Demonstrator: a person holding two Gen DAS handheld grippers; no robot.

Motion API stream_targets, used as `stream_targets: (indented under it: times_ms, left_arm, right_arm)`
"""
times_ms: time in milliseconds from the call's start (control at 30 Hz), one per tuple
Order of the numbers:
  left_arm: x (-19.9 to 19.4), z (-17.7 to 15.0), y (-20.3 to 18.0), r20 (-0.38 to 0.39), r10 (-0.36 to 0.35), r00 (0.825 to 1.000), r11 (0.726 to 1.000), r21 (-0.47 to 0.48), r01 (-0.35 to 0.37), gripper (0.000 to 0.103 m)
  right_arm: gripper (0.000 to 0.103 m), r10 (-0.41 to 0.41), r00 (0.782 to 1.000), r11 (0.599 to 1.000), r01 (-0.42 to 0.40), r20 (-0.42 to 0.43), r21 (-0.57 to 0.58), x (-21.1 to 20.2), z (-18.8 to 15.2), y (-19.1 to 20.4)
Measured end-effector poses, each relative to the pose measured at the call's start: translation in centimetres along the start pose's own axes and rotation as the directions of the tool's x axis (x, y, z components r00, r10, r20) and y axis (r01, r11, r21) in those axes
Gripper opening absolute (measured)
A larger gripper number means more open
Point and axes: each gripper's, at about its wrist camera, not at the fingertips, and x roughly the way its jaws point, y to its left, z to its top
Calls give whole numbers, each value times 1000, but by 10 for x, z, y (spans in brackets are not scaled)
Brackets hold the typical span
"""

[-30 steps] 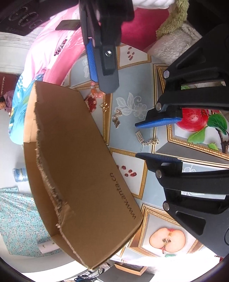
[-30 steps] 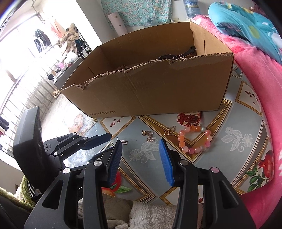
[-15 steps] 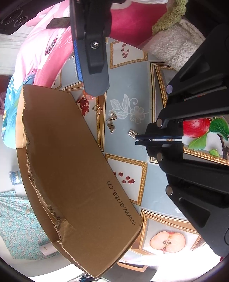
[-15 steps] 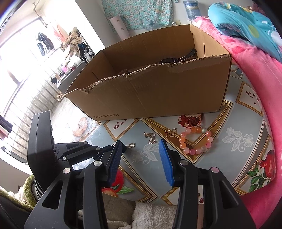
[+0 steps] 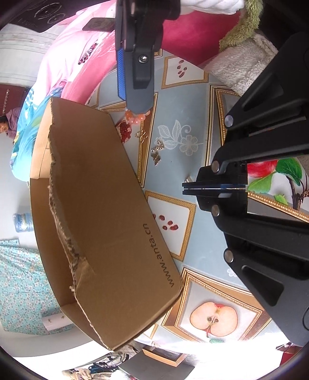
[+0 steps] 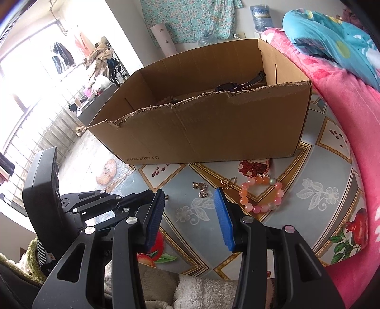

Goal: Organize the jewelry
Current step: 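Close the right gripper on a small gold charm while the left gripper holds the pendant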

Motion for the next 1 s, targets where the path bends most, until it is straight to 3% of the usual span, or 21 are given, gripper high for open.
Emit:
stream_targets:
  times_ms: [500, 733, 1000]
  left_arm:
    - [-9, 2, 23, 29, 18, 999, 997, -80, -16, 0]
    - [-6, 2, 24, 21, 17, 1000, 996, -84, -16, 0]
    - [-1, 3, 24, 14, 7, 1000, 996, -86, -6, 0]
  right_arm:
    - [43, -13, 1000, 998, 12, -19, -64, 7, -7, 12]
    - [34, -69, 996, 989, 62, -52, -131, 23, -17, 17]
    - [30, -116, 993, 975, 107, -35, -194, 41, -6, 19]
